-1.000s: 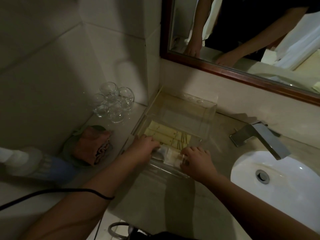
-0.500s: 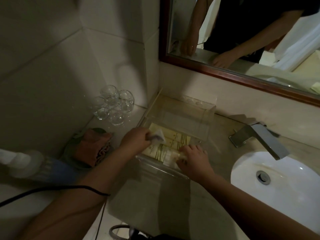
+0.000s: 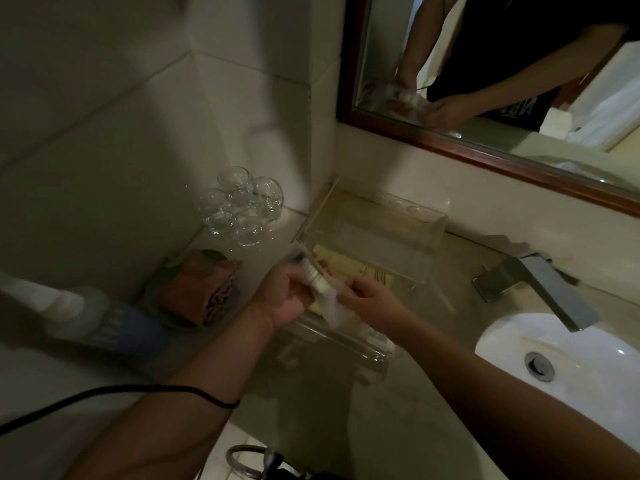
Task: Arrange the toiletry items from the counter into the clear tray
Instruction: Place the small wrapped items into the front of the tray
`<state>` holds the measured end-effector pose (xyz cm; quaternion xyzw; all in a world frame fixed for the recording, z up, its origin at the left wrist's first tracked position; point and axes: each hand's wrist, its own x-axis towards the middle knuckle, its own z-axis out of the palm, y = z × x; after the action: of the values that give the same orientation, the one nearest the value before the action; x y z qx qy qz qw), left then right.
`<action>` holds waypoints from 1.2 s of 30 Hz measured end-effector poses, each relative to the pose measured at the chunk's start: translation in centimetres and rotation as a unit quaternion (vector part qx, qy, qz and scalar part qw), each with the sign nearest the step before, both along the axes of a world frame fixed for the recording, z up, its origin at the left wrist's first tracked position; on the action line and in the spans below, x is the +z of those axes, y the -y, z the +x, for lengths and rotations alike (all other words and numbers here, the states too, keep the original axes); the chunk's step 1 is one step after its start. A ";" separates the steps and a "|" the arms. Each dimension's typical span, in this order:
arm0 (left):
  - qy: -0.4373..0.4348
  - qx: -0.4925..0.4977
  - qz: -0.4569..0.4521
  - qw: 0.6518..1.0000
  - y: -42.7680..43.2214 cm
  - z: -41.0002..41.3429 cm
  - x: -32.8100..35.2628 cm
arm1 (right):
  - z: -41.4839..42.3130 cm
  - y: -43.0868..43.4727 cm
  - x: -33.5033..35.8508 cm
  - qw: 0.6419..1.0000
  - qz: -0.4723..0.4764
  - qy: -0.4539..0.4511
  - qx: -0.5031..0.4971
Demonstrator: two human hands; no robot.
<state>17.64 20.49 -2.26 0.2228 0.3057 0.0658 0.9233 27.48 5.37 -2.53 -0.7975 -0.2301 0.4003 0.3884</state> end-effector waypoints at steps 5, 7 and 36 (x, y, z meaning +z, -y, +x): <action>-0.183 -0.058 0.337 0.922 -2.2 -0.4 0.0 | 1.1 -0.4 -0.5 0.992 -0.057 0.106 0.024; -0.279 -0.102 0.554 0.777 -2.7 -0.7 -0.7 | 1.4 -0.6 -1.0 0.986 -0.084 0.135 0.061; -0.257 -0.247 0.842 0.406 -0.2 -3.3 -2.4 | -0.3 2.0 -2.1 0.939 -0.138 0.313 0.038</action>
<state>14.39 20.65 -4.69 0.9599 0.2511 -0.0011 0.1249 27.19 3.41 -4.61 -0.9187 -0.3127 0.1731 0.1678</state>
